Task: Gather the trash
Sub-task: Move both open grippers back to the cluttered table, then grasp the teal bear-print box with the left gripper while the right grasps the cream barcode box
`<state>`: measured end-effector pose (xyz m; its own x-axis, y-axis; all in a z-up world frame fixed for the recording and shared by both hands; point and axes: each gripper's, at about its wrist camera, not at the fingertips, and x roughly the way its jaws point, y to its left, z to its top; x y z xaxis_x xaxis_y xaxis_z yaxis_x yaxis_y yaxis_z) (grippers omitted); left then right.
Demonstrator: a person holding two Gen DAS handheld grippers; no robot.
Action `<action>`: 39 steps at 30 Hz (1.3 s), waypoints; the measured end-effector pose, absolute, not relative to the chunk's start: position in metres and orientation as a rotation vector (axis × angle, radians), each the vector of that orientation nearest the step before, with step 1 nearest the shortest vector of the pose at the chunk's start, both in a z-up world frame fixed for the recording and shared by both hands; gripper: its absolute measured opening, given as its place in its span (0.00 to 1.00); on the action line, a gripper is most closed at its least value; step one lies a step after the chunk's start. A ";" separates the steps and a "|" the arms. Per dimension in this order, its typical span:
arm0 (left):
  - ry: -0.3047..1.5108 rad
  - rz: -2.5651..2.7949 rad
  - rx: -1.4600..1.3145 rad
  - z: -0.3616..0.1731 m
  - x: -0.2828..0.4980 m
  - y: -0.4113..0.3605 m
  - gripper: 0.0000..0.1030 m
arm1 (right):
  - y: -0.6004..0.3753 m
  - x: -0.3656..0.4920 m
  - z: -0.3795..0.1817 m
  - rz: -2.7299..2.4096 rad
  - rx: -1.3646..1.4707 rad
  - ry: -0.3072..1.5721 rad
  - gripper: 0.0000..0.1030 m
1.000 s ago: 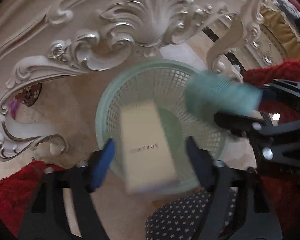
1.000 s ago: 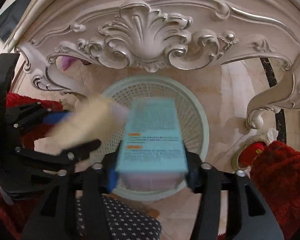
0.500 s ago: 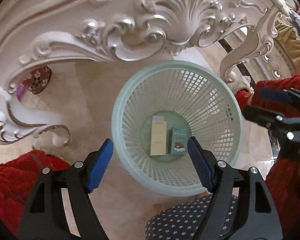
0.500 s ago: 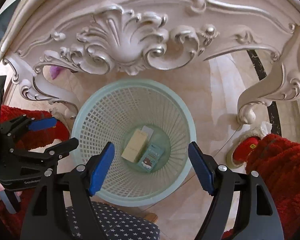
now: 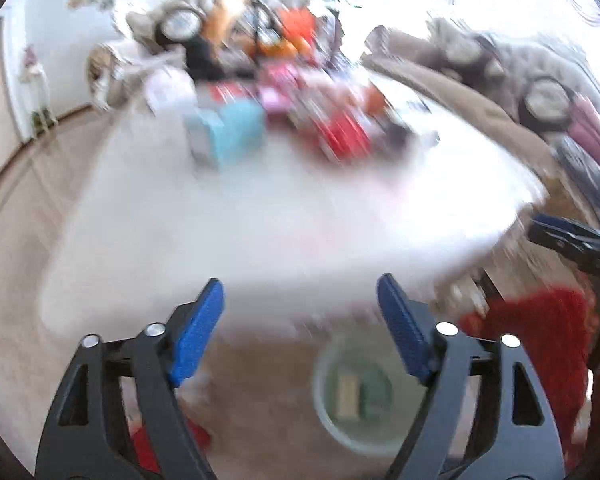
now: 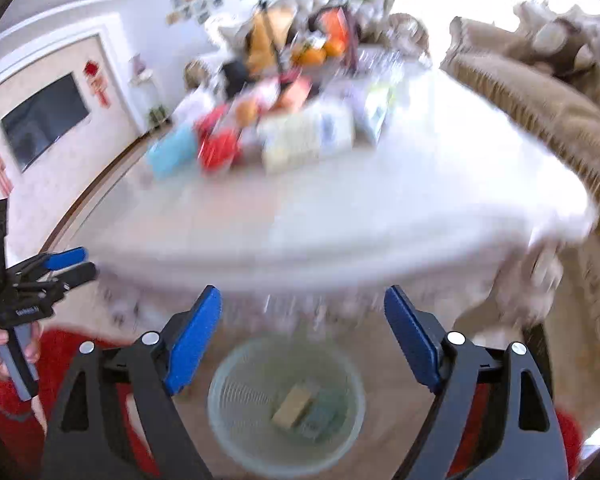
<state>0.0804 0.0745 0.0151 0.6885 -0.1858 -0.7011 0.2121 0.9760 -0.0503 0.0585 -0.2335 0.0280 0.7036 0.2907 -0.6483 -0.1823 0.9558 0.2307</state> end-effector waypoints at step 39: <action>0.945 -0.209 -0.014 -0.011 0.321 0.098 0.81 | -0.215 0.234 0.024 0.058 0.246 0.943 0.78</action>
<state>0.3210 0.0982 -0.0108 0.5668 -0.1840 -0.8031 0.1717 0.9797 -0.1033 0.2342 -0.2152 0.0243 0.5883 0.1561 -0.7934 0.0583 0.9705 0.2341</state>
